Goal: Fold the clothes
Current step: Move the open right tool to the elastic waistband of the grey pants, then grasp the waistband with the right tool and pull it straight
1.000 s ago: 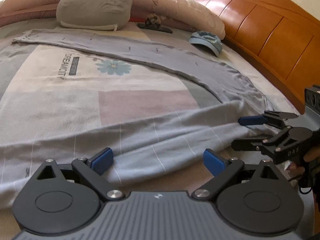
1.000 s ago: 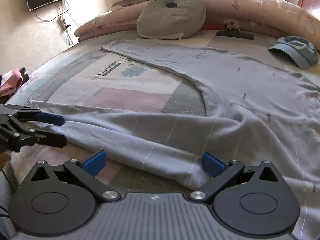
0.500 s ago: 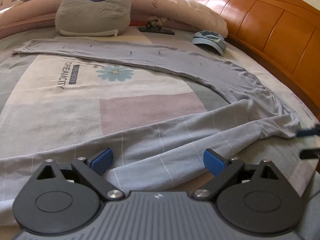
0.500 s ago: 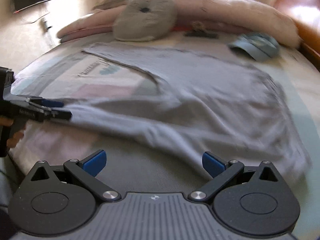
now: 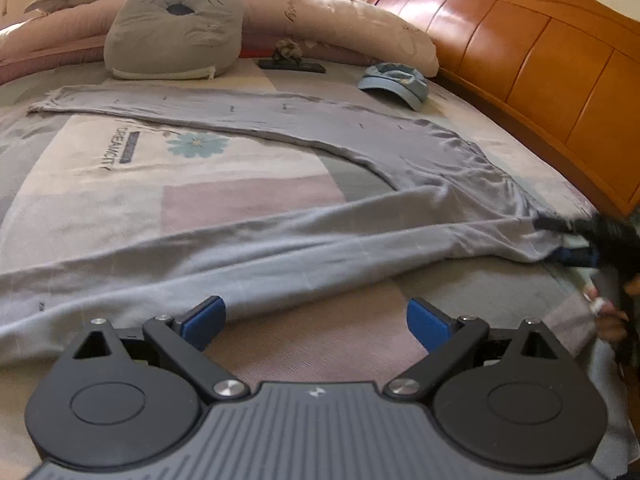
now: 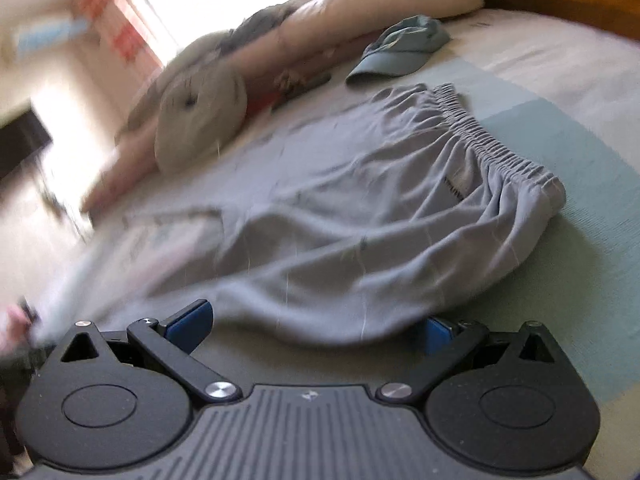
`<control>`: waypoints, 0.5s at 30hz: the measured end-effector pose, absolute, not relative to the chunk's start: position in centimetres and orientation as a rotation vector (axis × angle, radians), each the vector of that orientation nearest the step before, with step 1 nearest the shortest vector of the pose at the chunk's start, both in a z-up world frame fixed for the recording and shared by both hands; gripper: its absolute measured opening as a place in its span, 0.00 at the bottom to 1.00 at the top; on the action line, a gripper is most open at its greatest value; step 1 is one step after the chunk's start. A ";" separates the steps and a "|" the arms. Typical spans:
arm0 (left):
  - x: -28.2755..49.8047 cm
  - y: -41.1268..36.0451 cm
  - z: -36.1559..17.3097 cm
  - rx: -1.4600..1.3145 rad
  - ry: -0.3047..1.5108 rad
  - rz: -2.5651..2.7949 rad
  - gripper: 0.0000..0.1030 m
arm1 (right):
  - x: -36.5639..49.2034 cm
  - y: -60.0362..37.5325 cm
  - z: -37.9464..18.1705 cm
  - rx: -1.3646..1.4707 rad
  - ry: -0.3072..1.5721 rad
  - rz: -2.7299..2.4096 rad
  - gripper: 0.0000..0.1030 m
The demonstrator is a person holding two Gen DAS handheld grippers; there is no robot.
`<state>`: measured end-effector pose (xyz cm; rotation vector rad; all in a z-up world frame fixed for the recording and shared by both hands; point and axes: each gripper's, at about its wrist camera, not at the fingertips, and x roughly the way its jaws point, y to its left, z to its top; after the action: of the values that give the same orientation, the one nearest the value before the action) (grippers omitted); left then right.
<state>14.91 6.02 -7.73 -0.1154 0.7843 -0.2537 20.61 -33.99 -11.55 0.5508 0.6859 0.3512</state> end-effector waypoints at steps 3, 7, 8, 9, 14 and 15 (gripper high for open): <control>14.7 5.3 -7.4 -0.110 0.784 -0.257 0.94 | 21.8 -35.1 -12.0 0.685 0.652 0.348 1.00; 14.5 4.6 -6.8 -0.112 0.768 -0.276 0.94 | 21.0 -34.0 -12.0 0.699 0.673 0.429 1.00; 14.5 4.4 -6.7 -0.110 0.767 -0.279 0.94 | 20.8 -33.5 -12.0 0.670 0.671 0.451 1.00; 14.5 4.2 -6.7 -0.107 0.768 -0.281 0.94 | 20.8 -33.3 -12.2 0.637 0.666 0.463 1.00; 14.0 3.9 -6.4 -0.113 0.764 -0.280 0.94 | 22.4 -34.7 -12.7 0.757 0.643 0.483 1.00; 13.9 3.9 -6.3 -0.117 0.763 -0.281 0.94 | 22.6 -34.8 -12.6 0.789 0.663 0.480 1.00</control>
<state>13.91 3.91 -6.34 -0.1172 0.7630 -0.2811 22.61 -34.75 -12.61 0.7895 0.6627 0.4802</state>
